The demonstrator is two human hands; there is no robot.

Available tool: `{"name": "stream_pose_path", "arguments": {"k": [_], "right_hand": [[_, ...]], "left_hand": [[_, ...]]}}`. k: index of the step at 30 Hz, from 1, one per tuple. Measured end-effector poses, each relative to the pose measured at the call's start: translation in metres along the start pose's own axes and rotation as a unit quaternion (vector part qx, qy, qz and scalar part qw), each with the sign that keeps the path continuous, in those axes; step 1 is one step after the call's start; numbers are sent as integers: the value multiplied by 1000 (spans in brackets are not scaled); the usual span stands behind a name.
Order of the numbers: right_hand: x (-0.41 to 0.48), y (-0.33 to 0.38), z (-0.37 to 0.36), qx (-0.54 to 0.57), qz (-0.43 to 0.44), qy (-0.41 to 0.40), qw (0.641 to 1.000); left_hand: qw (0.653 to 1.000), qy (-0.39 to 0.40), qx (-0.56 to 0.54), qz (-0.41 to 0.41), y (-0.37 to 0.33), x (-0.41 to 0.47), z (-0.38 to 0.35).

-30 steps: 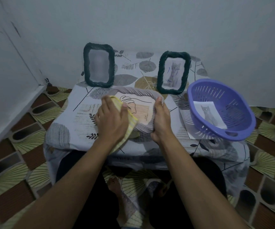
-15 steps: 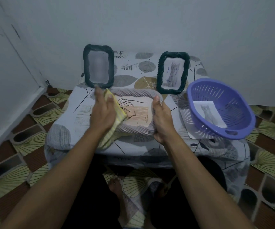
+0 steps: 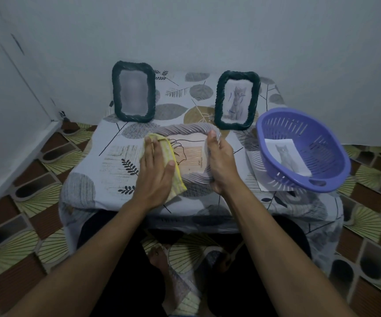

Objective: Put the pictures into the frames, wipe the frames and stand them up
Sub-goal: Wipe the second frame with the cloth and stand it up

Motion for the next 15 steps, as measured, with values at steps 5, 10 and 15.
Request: {"name": "stream_pose_path", "arguments": {"k": [5, 10, 15], "right_hand": [[-7, -2, -7, 26, -22, 18, 999], [-11, -6, -12, 43, -29, 7, 999], [-8, -7, -18, 53, -29, -15, 998]], "left_hand": [[984, -37, -107, 135, 5, 19, 21], [975, -119, -12, 188, -11, 45, 47], [988, -63, 103, 92, -36, 33, 24]]}}
Point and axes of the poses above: each hand's wrist, its own x-axis towards the middle knuckle, its own z-axis out of the back of the hand, y = z × x, the point moved 3 cm from there along x, towards the middle knuckle, and after that the axes turned 8 degrees about z, right-handed, at the moved point
